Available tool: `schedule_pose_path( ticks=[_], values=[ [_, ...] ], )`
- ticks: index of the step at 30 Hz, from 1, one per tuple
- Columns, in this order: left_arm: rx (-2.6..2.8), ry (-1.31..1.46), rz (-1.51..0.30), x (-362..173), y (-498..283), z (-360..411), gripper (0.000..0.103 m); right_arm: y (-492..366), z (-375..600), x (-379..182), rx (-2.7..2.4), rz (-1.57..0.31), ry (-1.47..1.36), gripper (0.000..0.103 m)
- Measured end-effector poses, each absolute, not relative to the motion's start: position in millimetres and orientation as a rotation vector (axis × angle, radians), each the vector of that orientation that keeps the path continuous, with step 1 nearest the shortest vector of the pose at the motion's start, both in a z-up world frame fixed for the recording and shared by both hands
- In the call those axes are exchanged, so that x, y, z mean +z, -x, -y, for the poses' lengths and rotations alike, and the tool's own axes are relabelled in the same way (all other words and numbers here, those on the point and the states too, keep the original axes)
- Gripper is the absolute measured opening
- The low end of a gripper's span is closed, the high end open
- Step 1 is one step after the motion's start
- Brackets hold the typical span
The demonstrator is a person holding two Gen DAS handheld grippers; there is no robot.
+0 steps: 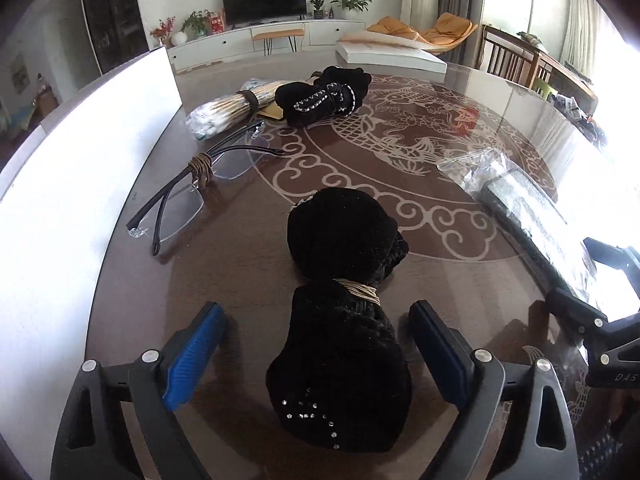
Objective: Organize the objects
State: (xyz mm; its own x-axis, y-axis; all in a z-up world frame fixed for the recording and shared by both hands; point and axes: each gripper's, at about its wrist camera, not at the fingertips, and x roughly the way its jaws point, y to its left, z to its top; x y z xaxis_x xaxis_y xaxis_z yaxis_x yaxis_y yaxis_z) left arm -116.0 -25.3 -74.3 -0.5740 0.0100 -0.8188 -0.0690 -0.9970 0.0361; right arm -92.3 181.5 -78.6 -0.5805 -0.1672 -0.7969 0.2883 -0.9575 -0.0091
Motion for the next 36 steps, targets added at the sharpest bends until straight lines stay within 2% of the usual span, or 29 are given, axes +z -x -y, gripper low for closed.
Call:
schedule_pose_path(
  ticks=[2,7,36],
  values=[
    [2.745,1.45,-0.039,-76.1,118.4,32.0,0.103,92.9,-181.9,-79.0,-2.579,-0.198,-1.285,0.1],
    [2.751,1.439,-0.042,-77.4,117.5,32.3,0.103,93.3,-182.4,-79.5,-2.582,-0.195,-1.299,0.103],
    [2.753,1.436,-0.042,-78.1,118.1,31.7,0.103,92.6,-182.8,-79.9,-2.582,-0.194,-1.299,0.103]
  ],
)
